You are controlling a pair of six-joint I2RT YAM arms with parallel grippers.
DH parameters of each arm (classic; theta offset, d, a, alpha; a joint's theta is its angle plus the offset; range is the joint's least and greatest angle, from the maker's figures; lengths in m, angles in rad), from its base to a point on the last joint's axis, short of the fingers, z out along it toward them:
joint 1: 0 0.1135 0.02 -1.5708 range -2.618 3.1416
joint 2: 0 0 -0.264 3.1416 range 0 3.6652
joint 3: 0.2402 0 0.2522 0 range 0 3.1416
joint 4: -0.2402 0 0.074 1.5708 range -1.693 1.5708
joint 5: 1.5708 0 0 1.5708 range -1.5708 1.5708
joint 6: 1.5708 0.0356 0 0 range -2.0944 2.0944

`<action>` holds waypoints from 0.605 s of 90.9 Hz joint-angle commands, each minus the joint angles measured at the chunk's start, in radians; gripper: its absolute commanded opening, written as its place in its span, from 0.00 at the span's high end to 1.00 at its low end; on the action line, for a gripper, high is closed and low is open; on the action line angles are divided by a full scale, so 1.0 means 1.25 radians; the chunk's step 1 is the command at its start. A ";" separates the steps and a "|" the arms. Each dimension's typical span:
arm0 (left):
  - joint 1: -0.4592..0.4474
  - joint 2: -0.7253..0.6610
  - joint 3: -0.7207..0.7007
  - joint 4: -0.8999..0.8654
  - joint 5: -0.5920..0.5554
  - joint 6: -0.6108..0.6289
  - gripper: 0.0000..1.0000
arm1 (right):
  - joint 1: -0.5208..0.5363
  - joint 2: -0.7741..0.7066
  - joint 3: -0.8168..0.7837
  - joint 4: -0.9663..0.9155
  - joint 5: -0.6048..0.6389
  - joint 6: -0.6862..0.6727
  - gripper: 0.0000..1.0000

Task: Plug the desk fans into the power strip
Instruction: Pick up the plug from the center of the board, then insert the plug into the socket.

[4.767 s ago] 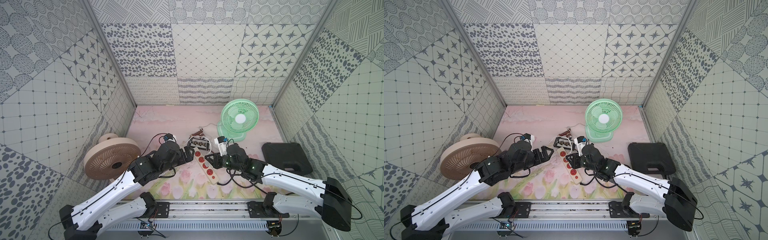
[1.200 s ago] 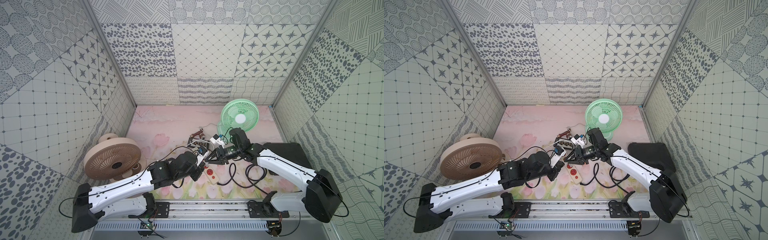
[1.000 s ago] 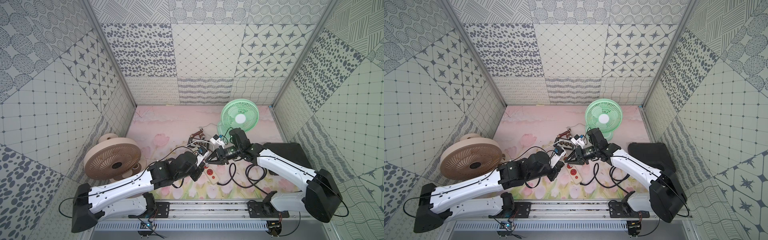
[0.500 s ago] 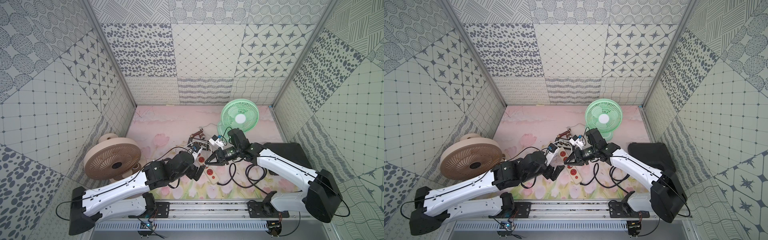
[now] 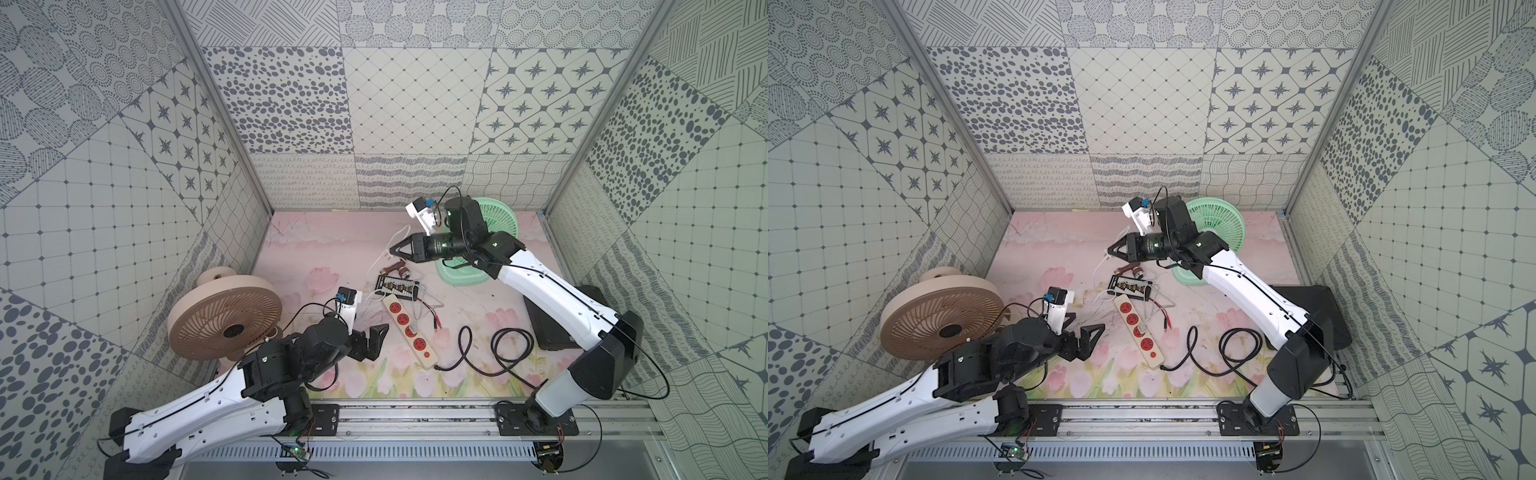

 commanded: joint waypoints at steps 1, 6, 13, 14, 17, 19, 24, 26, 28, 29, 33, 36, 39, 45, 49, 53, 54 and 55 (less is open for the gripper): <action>-0.005 -0.028 -0.024 -0.051 -0.069 -0.134 0.00 | -0.004 0.033 0.164 0.007 0.117 -0.071 1.00; -0.004 -0.026 -0.029 -0.053 -0.073 -0.144 0.01 | -0.003 0.053 0.216 0.007 0.157 -0.086 1.00; -0.003 -0.020 -0.038 -0.062 -0.083 -0.168 0.01 | -0.003 0.073 0.228 0.012 0.187 -0.115 1.00; -0.003 -0.019 -0.040 -0.064 -0.086 -0.172 0.01 | -0.002 0.075 0.221 0.014 0.188 -0.119 1.00; -0.002 -0.015 -0.044 -0.070 -0.093 -0.184 0.01 | -0.001 0.080 0.199 0.023 0.190 -0.127 1.00; 0.000 -0.013 -0.046 -0.074 -0.098 -0.192 0.00 | 0.000 0.082 0.172 0.031 0.189 -0.132 1.00; 0.007 -0.005 -0.051 -0.086 -0.103 -0.211 0.01 | 0.005 0.089 0.098 0.051 0.182 -0.142 1.00; 0.011 -0.001 -0.054 -0.090 -0.104 -0.219 0.01 | 0.008 0.091 0.061 0.058 0.180 -0.147 1.00; 0.016 0.002 -0.057 -0.092 -0.102 -0.227 0.01 | 0.010 0.095 0.030 0.063 0.180 -0.153 1.00; 0.019 0.003 -0.058 -0.094 -0.101 -0.230 0.00 | 0.012 0.095 0.018 0.064 0.180 -0.154 1.00; 0.036 0.011 -0.066 -0.095 -0.085 -0.243 0.00 | 0.015 0.108 -0.037 0.074 0.181 -0.166 1.00; 0.053 0.017 -0.074 -0.092 -0.064 -0.248 0.00 | 0.019 0.114 -0.083 0.084 0.182 -0.172 1.00; 0.076 0.027 -0.081 -0.086 -0.038 -0.253 0.00 | 0.022 0.122 -0.124 0.093 0.185 -0.176 1.00; 0.126 0.051 -0.095 -0.072 0.024 -0.264 0.01 | 0.027 0.139 -0.203 0.100 0.195 -0.177 1.00; 0.149 0.071 -0.101 -0.067 0.052 -0.274 0.01 | 0.033 0.147 -0.243 0.102 0.200 -0.173 1.00; 0.167 0.091 -0.106 -0.061 0.073 -0.281 0.01 | 0.037 0.149 -0.277 0.103 0.195 -0.169 1.00; 0.169 0.096 -0.108 -0.059 0.079 -0.283 0.01 | 0.039 0.147 -0.286 0.103 0.195 -0.168 1.00; 0.172 0.099 -0.109 -0.057 0.082 -0.284 0.01 | 0.040 0.145 -0.293 0.105 0.197 -0.167 1.00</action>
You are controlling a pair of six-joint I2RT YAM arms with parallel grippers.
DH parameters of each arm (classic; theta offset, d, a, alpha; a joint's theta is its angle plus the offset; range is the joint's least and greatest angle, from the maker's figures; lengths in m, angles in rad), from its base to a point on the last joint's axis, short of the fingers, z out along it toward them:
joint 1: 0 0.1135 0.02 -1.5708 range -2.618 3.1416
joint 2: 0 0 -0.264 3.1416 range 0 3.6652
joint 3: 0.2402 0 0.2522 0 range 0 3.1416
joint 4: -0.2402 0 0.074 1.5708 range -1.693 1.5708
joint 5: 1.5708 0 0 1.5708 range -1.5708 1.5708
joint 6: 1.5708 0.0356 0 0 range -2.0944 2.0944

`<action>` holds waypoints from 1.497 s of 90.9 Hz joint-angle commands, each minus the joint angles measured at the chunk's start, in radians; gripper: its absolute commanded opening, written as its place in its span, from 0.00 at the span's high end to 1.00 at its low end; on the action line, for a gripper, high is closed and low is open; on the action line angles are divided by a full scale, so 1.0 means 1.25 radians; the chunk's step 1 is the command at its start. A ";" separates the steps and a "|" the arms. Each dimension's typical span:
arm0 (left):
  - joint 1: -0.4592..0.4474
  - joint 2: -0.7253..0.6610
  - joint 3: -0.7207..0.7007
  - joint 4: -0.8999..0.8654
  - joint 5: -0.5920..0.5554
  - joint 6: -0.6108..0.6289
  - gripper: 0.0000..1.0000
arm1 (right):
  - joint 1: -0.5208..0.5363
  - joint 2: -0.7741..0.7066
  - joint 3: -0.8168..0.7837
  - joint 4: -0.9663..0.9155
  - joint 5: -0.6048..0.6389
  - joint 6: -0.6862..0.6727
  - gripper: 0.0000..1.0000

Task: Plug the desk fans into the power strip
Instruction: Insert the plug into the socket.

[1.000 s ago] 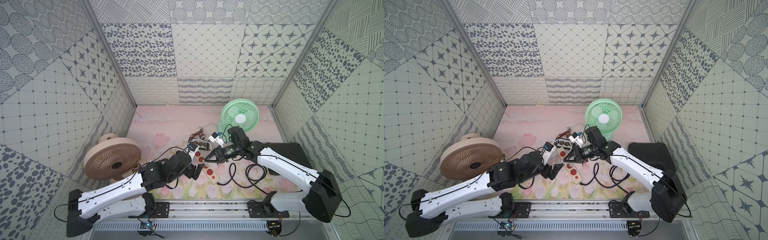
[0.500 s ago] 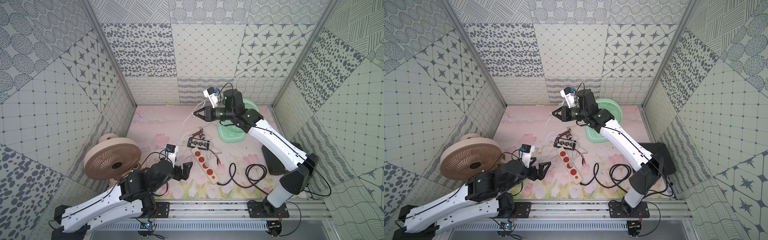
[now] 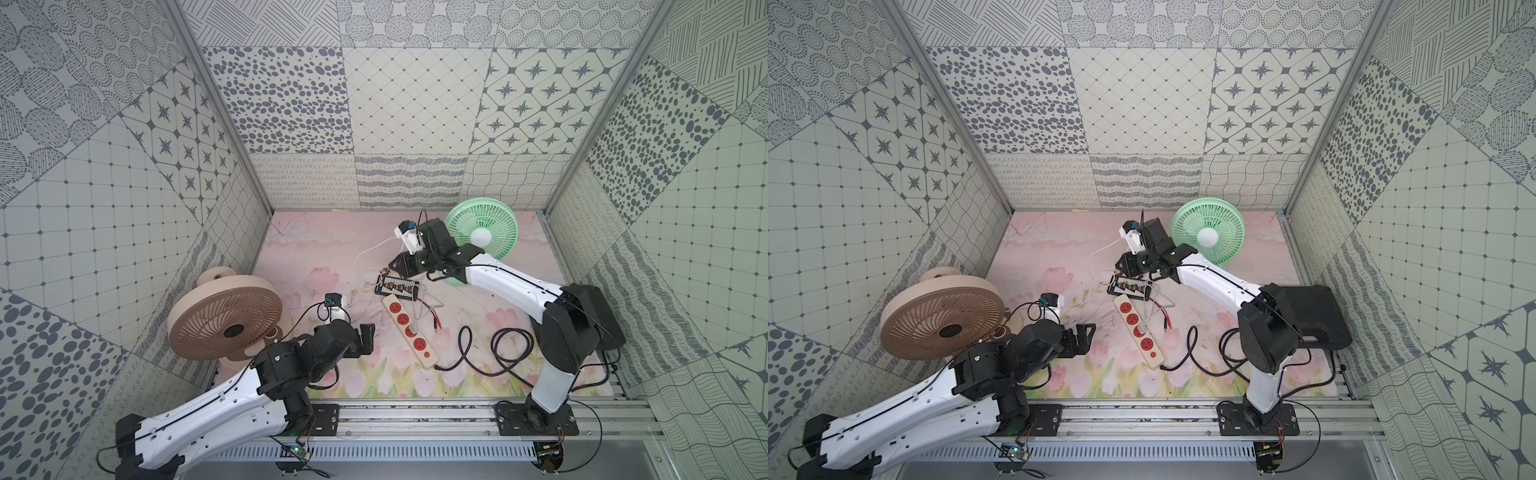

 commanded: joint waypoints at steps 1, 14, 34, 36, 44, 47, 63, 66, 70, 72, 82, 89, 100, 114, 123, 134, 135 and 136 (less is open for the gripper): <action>0.066 0.057 -0.021 0.005 0.105 -0.080 0.01 | 0.017 -0.022 -0.063 0.021 0.014 -0.016 1.00; 0.096 0.106 -0.033 0.043 0.148 -0.086 0.00 | 0.057 -0.065 -0.142 0.050 0.050 -0.015 1.00; 0.161 0.125 -0.047 0.067 0.205 -0.085 0.01 | 0.083 -0.090 -0.179 0.066 0.102 -0.009 1.00; 0.167 0.123 -0.049 0.068 0.212 -0.084 0.01 | 0.084 -0.092 -0.181 0.069 0.103 -0.007 1.00; 0.189 0.114 -0.056 0.070 0.239 -0.082 0.00 | 0.088 -0.095 -0.186 0.083 0.118 0.004 1.00; 0.196 0.111 -0.059 0.075 0.250 -0.081 0.00 | 0.089 -0.094 -0.186 0.088 0.127 0.005 1.00; 0.257 0.140 -0.073 0.108 0.327 -0.076 0.00 | 0.099 -0.058 -0.173 0.123 0.175 -0.010 1.00; 0.270 0.147 -0.072 0.115 0.340 -0.074 0.00 | 0.101 -0.050 -0.168 0.124 0.182 -0.017 1.00; 0.283 0.158 -0.073 0.122 0.357 -0.073 0.01 | 0.104 -0.042 -0.163 0.125 0.200 -0.022 1.00; 0.288 0.160 -0.072 0.125 0.362 -0.071 0.01 | 0.105 -0.040 -0.161 0.125 0.210 -0.023 1.00; 0.303 0.167 -0.073 0.132 0.374 -0.069 0.01 | 0.113 -0.040 -0.163 0.126 0.255 -0.025 1.00; 0.310 0.166 -0.076 0.132 0.377 -0.068 0.00 | 0.125 -0.046 -0.167 0.126 0.285 -0.027 1.00; 0.315 0.165 -0.084 0.131 0.378 -0.067 0.01 | 0.148 -0.041 -0.170 0.125 0.356 -0.022 1.00; 0.319 0.157 -0.088 0.121 0.379 -0.064 0.01 | 0.165 -0.040 -0.172 0.126 0.383 -0.002 1.00; 0.320 0.146 -0.094 0.115 0.373 -0.064 0.01 | 0.170 -0.040 -0.176 0.125 0.386 0.004 1.00; 0.322 0.139 -0.100 0.113 0.371 -0.064 0.00 | 0.170 -0.029 -0.174 0.126 0.375 0.002 1.00; 0.322 0.139 -0.100 0.113 0.372 -0.064 0.00 | 0.171 -0.027 -0.174 0.126 0.374 0.002 1.00; 0.322 0.139 -0.099 0.112 0.371 -0.064 0.00 | 0.170 -0.027 -0.174 0.127 0.373 0.003 1.00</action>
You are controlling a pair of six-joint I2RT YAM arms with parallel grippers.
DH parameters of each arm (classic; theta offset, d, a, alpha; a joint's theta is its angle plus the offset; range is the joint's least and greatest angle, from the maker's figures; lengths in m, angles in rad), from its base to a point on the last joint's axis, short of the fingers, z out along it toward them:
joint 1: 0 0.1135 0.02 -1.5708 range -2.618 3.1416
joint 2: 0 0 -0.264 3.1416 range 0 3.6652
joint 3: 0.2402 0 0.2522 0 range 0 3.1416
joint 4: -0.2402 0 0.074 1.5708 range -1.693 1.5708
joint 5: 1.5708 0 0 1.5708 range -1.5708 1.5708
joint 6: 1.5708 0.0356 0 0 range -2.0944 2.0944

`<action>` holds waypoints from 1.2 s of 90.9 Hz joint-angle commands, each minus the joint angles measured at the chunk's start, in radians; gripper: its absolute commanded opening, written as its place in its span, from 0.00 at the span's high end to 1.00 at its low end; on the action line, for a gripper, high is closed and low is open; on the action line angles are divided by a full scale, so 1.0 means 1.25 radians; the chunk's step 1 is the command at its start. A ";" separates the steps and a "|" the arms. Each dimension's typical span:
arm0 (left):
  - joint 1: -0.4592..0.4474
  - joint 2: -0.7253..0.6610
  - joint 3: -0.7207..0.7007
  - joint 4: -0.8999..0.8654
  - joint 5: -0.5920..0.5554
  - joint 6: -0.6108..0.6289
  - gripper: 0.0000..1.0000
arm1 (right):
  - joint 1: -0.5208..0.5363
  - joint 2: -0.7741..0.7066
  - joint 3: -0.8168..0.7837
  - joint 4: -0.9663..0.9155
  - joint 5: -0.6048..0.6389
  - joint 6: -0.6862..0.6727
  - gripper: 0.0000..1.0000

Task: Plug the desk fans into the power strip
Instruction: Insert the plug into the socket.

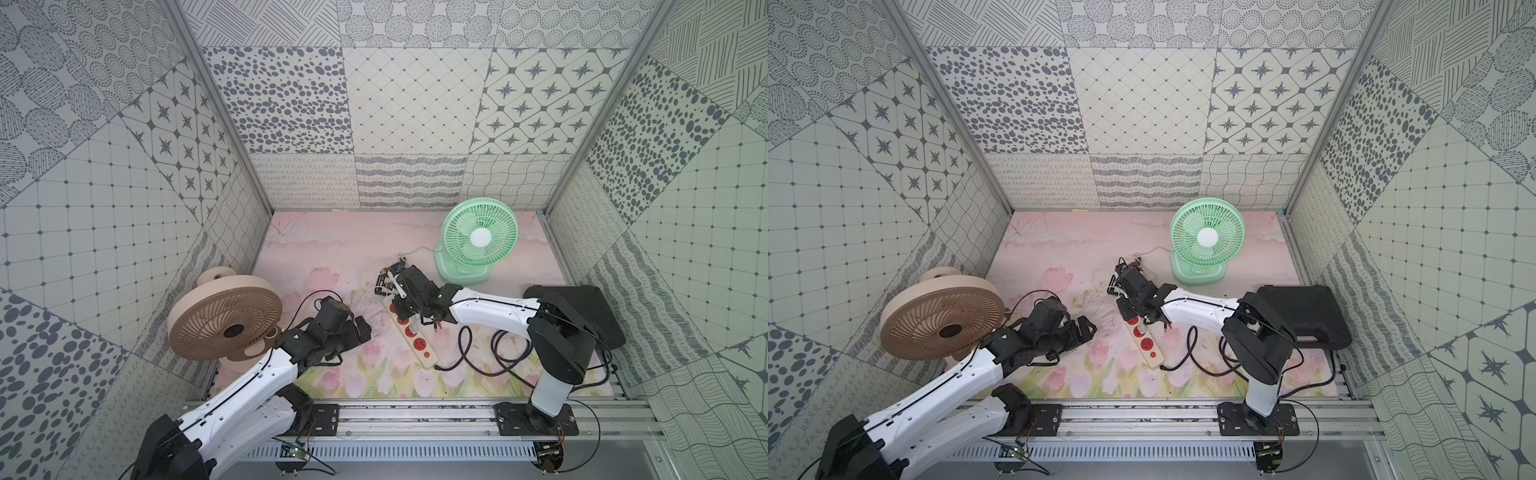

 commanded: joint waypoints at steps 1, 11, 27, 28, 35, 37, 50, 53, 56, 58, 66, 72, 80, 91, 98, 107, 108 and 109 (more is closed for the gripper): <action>0.016 -0.009 -0.007 0.004 0.016 0.007 0.00 | 0.001 0.019 0.004 0.033 0.011 0.014 1.00; 0.015 -0.012 -0.009 0.003 0.018 0.006 0.00 | 0.001 0.025 0.003 0.030 0.019 0.020 1.00; 0.016 -0.018 -0.010 0.000 0.018 0.007 0.01 | 0.000 0.035 0.003 0.021 0.023 0.027 1.00; 0.016 -0.019 -0.009 -0.001 0.018 0.007 0.01 | 0.000 0.036 0.004 0.020 0.022 0.026 1.00; 0.017 -0.018 -0.010 -0.002 0.016 0.008 0.00 | 0.001 0.046 0.007 0.014 0.017 0.028 1.00; 0.017 -0.018 -0.011 -0.002 0.016 0.008 0.01 | 0.001 0.048 0.008 0.013 0.016 0.029 1.00; 0.017 -0.018 -0.014 0.000 0.017 0.007 0.01 | 0.001 0.064 0.011 0.003 0.012 0.034 1.00; 0.017 -0.018 -0.015 0.001 0.017 0.006 0.00 | 0.001 0.066 0.013 -0.002 0.013 0.033 1.00; 0.017 -0.018 -0.014 0.001 0.017 0.007 0.01 | 0.001 0.069 0.014 -0.005 0.014 0.033 1.00; 0.016 -0.018 -0.015 0.001 0.017 0.007 0.00 | 0.000 0.070 0.014 -0.008 0.015 0.033 1.00; 0.017 -0.019 -0.014 0.000 0.017 0.007 0.00 | 0.001 0.073 0.015 -0.015 0.019 0.035 1.00; 0.017 -0.019 -0.013 0.001 0.015 0.007 0.01 | 0.001 0.072 0.013 -0.020 0.024 0.033 1.00; 0.018 -0.018 -0.014 0.001 0.013 0.007 0.01 | 0.001 0.076 0.015 -0.030 0.026 0.030 1.00; 0.017 -0.017 -0.015 -0.003 0.007 0.002 0.01 | 0.003 0.081 0.013 -0.035 0.015 0.019 1.00; 0.019 -0.018 -0.014 -0.008 0.002 -0.002 0.00 | 0.005 0.083 0.012 -0.036 0.010 0.011 1.00; 0.021 -0.017 -0.012 -0.013 -0.002 -0.008 0.01 | 0.012 0.087 0.012 -0.037 0.011 0.002 1.00; 0.021 -0.017 -0.011 -0.015 -0.003 -0.008 0.00 | 0.013 0.087 0.012 -0.037 0.012 0.001 1.00; 0.020 -0.017 -0.011 -0.016 -0.004 -0.008 0.00 | 0.013 0.088 0.012 -0.037 0.013 0.000 1.00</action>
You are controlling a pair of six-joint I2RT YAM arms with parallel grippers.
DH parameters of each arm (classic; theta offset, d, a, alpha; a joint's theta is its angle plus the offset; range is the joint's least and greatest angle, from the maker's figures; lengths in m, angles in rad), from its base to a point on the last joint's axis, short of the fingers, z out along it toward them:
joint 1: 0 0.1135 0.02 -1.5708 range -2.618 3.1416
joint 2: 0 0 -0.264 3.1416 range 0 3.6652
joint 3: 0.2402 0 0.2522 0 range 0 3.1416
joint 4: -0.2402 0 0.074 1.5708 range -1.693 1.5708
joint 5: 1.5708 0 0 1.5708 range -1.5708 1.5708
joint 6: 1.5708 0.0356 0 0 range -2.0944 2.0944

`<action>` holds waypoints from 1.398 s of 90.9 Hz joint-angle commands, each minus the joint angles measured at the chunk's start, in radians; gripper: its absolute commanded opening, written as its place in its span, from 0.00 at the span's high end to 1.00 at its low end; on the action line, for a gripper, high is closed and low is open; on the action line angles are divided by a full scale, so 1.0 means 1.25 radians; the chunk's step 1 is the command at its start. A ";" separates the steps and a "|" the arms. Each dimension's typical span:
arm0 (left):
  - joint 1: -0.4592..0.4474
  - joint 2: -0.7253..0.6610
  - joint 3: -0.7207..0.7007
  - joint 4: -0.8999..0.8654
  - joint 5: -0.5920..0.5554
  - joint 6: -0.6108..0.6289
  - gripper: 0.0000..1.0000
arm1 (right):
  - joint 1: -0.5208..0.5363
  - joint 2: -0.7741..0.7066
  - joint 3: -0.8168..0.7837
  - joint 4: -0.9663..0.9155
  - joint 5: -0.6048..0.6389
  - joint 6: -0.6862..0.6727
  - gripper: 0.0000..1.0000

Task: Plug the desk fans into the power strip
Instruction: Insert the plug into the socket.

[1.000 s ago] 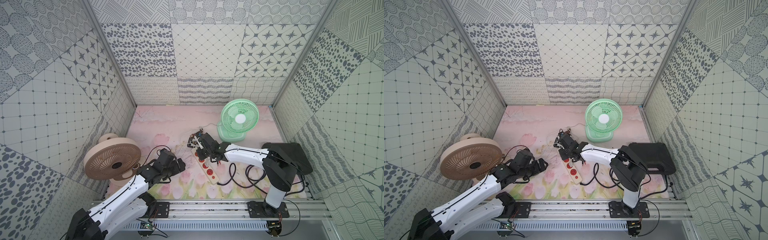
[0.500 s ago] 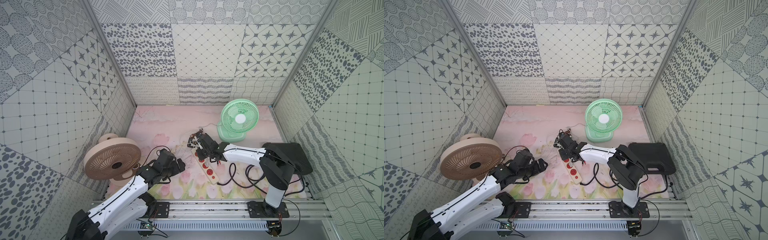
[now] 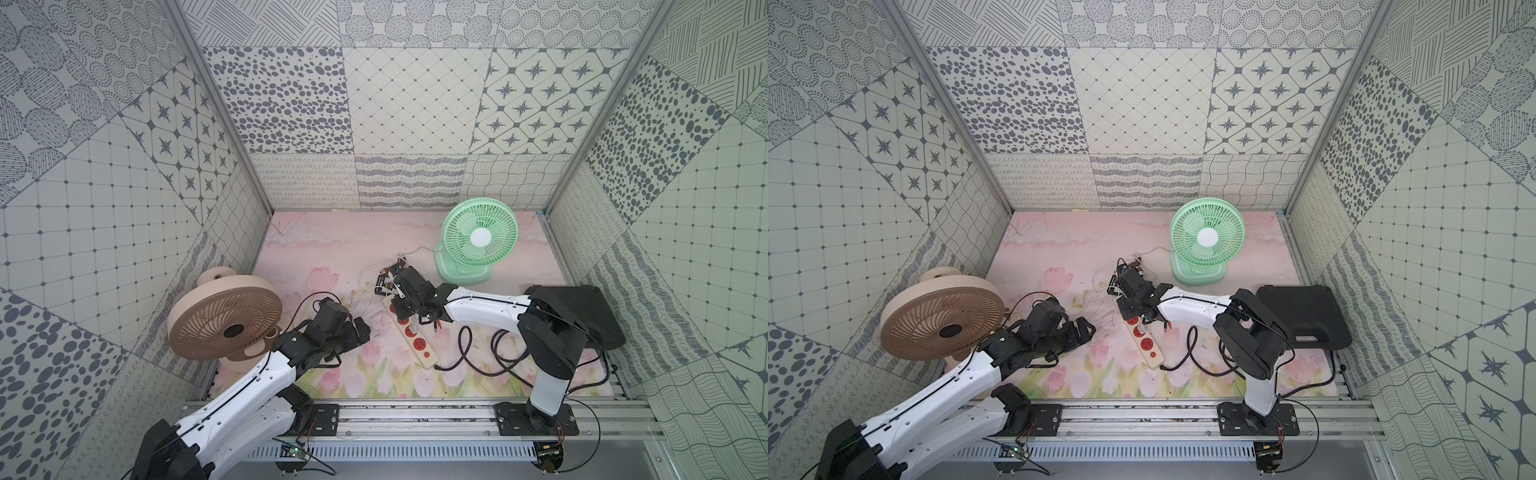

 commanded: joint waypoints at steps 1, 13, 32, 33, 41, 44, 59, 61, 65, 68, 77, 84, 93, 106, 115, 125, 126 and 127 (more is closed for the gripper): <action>0.016 0.001 0.001 -0.017 -0.004 -0.009 0.01 | 0.012 0.046 -0.004 -0.032 -0.001 -0.018 1.00; 0.017 -0.004 0.008 -0.034 -0.023 -0.019 0.00 | 0.027 0.050 -0.004 -0.031 0.013 -0.032 1.00; 0.016 -0.021 0.027 -0.073 -0.048 -0.015 0.00 | 0.038 0.063 -0.008 -0.032 0.032 -0.040 1.00; 0.016 -0.023 0.026 -0.072 -0.047 -0.015 0.01 | 0.038 0.064 -0.009 -0.032 0.032 -0.040 1.00; 0.016 -0.037 0.020 -0.071 -0.045 -0.013 0.00 | 0.039 0.068 -0.015 -0.031 0.033 -0.038 1.00; 0.017 -0.039 0.019 -0.071 -0.046 -0.013 0.00 | 0.040 0.069 -0.019 -0.031 0.035 -0.035 1.00; 0.016 -0.038 0.013 -0.071 -0.049 -0.016 0.01 | 0.044 0.079 -0.031 -0.031 0.042 -0.018 1.00; 0.016 -0.038 0.012 -0.070 -0.049 -0.017 0.01 | 0.045 0.080 -0.032 -0.031 0.044 -0.014 1.00; 0.016 -0.038 0.011 -0.067 -0.048 -0.016 0.01 | 0.044 0.083 -0.038 -0.031 0.045 -0.005 1.00; 0.016 -0.039 0.011 -0.065 -0.047 -0.016 0.01 | 0.043 0.084 -0.041 -0.031 0.045 0.002 1.00; 0.016 -0.039 0.012 -0.065 -0.047 -0.016 0.01 | 0.043 0.092 -0.046 -0.030 0.037 0.021 1.00; 0.016 -0.040 0.011 -0.067 -0.048 -0.015 0.01 | 0.042 0.098 -0.051 -0.029 0.026 0.036 1.00; 0.016 -0.040 0.010 -0.069 -0.047 -0.015 0.01 | 0.038 0.106 -0.055 -0.029 0.001 0.046 1.00; 0.016 -0.043 0.010 -0.070 -0.049 -0.015 0.01 | 0.036 0.108 -0.062 -0.025 -0.019 0.041 1.00; 0.016 -0.043 0.009 -0.069 -0.050 -0.015 0.01 | 0.037 0.109 -0.072 -0.018 -0.025 0.035 1.00; 0.016 -0.045 0.007 -0.069 -0.050 -0.014 0.00 | 0.037 0.111 -0.087 -0.010 -0.023 0.028 1.00; 0.016 -0.044 0.007 -0.069 -0.050 -0.014 0.01 | 0.037 0.111 -0.088 -0.010 -0.023 0.027 1.00; 0.016 -0.044 0.007 -0.069 -0.051 -0.014 0.01 | 0.037 0.111 -0.089 -0.010 -0.023 0.026 1.00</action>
